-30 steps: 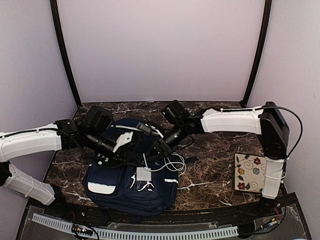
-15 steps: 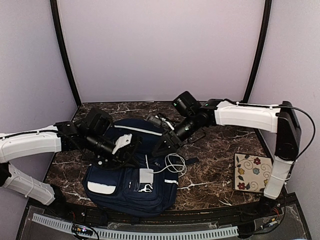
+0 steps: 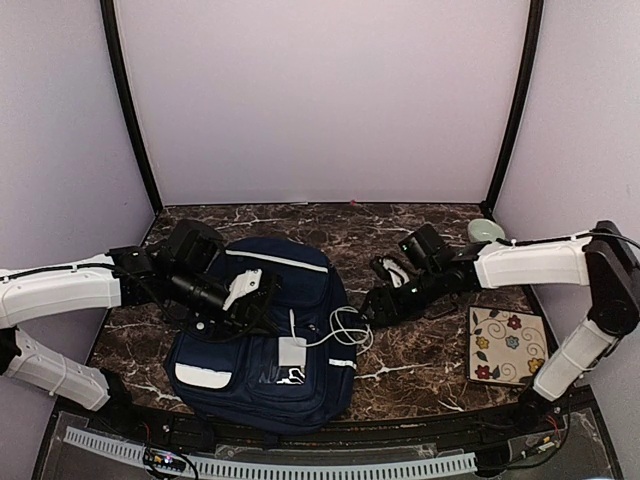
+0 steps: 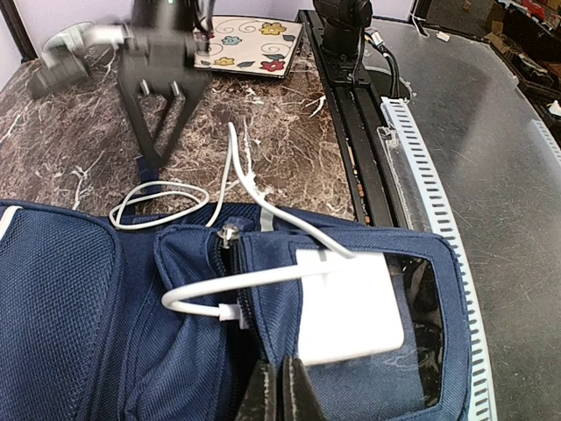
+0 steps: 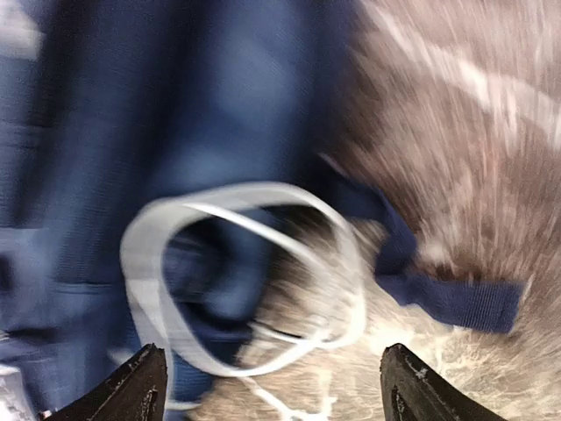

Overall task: Pack the student bag
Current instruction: Pick up the charger from the student bag.

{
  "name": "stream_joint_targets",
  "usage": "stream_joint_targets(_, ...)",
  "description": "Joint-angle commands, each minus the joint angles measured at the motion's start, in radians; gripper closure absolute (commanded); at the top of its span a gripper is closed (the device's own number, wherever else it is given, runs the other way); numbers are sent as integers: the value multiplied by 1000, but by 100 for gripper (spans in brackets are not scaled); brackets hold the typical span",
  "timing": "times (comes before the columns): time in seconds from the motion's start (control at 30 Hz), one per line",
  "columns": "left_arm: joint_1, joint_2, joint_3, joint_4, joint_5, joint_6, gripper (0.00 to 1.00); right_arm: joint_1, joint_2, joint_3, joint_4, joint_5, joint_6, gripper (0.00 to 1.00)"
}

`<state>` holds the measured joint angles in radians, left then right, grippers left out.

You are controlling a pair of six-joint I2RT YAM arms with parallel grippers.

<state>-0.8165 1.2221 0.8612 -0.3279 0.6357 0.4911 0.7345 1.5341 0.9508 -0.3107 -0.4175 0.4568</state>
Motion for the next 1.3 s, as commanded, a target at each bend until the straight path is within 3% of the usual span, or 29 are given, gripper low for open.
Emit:
stream_joint_targets(0.0,13,-20,11,15,-29,14,100,-1,110,-46,169,23,77,15)
stream_joint_targets(0.1,13,-22,16,11,-29,9,100,-1,180,-36,213,32,68,17)
stream_joint_targets(0.2,13,-27,16,10,-32,9,100,-1,237,-23,223,50,49,25)
stream_joint_targets(0.33,13,-26,19,6,-36,14,100,-1,263,-36,279,-59,60,58)
stream_joint_targets(0.4,13,-23,23,2,-36,17,100,-1,241,-50,303,-124,65,69)
stream_joint_targets(0.67,13,-13,27,7,-35,24,100,-1,108,-47,227,-233,41,100)
stream_joint_targets(0.87,13,-20,31,0,-43,27,100,-5,38,-12,172,-263,21,100)
stream_joint_targets(1.07,13,-35,30,2,-54,31,100,-23,-53,183,38,-189,-39,100)
stream_joint_targets(1.27,13,-38,31,48,-75,10,100,129,46,437,111,-316,-96,100)
